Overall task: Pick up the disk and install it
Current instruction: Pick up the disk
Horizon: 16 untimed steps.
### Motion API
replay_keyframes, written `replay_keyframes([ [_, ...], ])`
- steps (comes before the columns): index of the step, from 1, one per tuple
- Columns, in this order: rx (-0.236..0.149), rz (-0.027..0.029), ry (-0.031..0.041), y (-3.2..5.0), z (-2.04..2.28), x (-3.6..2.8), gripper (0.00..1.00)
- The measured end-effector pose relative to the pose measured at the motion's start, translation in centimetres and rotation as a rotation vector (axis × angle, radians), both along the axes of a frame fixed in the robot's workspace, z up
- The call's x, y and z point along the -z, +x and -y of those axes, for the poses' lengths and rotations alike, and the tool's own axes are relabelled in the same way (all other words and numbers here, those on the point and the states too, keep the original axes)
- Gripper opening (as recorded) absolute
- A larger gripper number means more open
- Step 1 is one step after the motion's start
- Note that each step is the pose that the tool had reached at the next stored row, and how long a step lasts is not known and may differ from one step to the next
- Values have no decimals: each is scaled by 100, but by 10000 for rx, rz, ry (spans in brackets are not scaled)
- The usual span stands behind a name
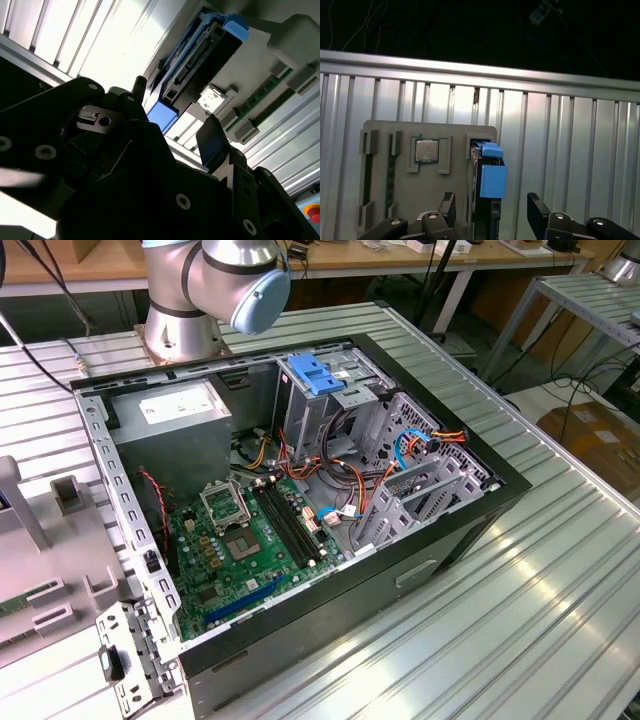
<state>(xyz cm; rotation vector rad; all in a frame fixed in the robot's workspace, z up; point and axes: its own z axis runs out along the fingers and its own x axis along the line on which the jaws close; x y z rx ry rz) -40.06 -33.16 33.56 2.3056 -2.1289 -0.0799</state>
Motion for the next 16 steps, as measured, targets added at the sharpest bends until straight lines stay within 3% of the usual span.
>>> replay_keyframes([
  [3, 0, 0, 0, -8, 0, 77, 68],
  [16, 0, 1, 0, -9, 0, 210, 68],
])
